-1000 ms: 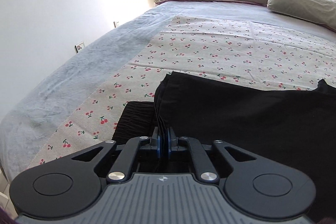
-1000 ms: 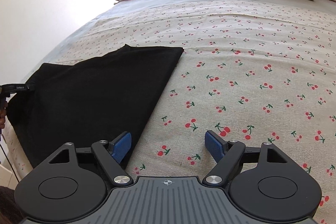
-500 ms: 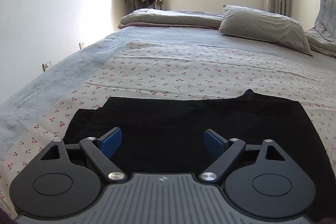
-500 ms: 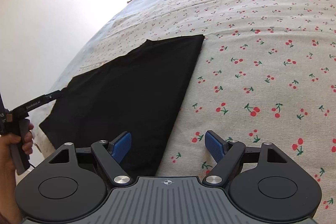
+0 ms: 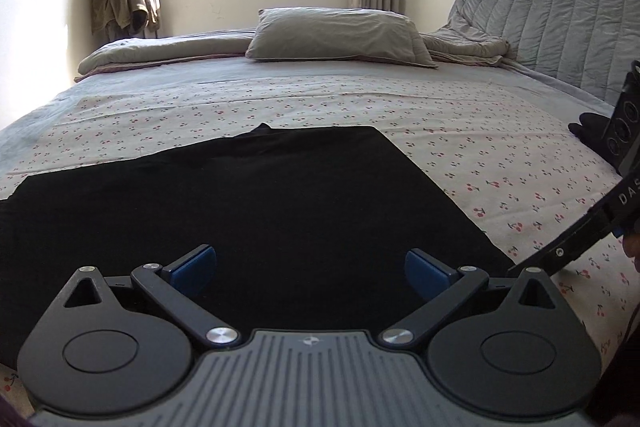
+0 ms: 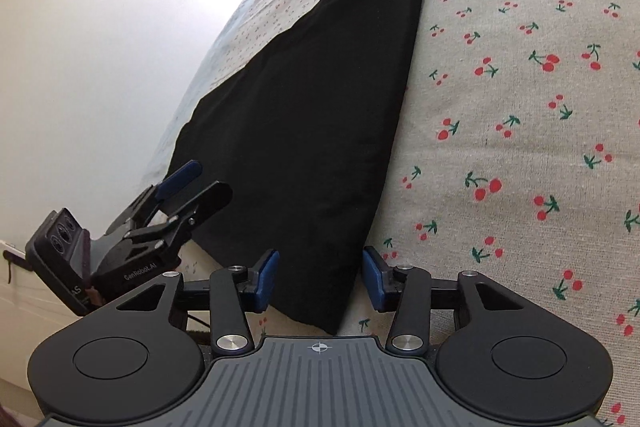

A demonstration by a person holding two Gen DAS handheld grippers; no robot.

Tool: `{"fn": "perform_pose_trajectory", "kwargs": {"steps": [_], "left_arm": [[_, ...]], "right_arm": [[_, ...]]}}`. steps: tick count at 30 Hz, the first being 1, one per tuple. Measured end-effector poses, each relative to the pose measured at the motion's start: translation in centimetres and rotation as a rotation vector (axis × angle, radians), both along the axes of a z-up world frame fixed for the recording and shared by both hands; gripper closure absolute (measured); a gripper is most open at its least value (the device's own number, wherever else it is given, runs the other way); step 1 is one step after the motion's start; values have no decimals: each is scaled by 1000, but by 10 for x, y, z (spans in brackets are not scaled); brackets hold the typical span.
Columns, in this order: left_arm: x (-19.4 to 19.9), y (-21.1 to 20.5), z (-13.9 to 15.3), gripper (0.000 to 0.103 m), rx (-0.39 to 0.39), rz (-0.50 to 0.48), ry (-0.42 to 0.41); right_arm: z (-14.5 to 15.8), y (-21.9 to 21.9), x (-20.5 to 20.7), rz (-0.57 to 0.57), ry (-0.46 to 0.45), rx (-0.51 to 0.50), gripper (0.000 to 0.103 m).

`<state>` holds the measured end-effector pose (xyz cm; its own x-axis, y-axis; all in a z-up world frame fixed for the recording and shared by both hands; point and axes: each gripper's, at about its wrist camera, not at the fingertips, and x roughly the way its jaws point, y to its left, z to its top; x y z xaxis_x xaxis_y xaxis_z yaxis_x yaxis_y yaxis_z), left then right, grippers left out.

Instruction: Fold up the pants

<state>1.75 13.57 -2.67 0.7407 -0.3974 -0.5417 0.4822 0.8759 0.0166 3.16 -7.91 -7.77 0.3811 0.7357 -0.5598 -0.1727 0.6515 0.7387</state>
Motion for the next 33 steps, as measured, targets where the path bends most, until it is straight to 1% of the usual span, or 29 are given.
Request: {"fn": "perform_pose_trajectory", "kwargs": {"steps": [2,7,9,12,14,16,18,20,21,23,25,27,29,30,32,33], "left_arm": [[-9,-7,-5,0,17,-82,-14],[-27,-22,-10,0,53,-237,-81],[-32,-28,-11,0,51,-285,-103],[-34,-36,-12,0,28,-334,-94],[-35,-43,-15,1,26,-349,-89],[-34,-49,-18,3,33,-331,-105],[-34,-55,-21,7,37,-298,-124],[-35,-61,-23,13,62,-262,-160],[-34,-65,-26,15,88,-243,-185],[-33,-76,-34,23,178,-199,-245],[-31,-83,-44,30,257,-165,-286],[-31,-84,-47,33,268,-148,-305],[-30,-83,-47,39,262,-140,-301],[-31,-82,-47,41,258,-133,-297],[-29,-81,-47,53,250,-127,-285],[-28,-81,-47,56,246,-128,-281]], "right_arm": [[-1,-1,-3,10,9,10,71],[4,-6,-5,11,17,49,73],[9,-7,-4,10,9,59,73],[16,-7,-2,11,-7,78,73],[22,-6,1,11,-15,100,73],[27,-7,3,13,-25,118,73],[31,-5,5,16,-35,131,73],[34,-4,8,18,-43,142,73],[35,-4,9,18,-46,144,73],[34,-3,13,13,-47,139,71],[28,-7,17,-11,-35,109,70],[14,-12,25,-59,0,63,70],[1,-17,34,-95,26,44,70],[-4,-21,39,-110,34,67,70],[-8,-25,48,-141,26,111,72],[-8,-25,55,-165,7,121,72]]}}
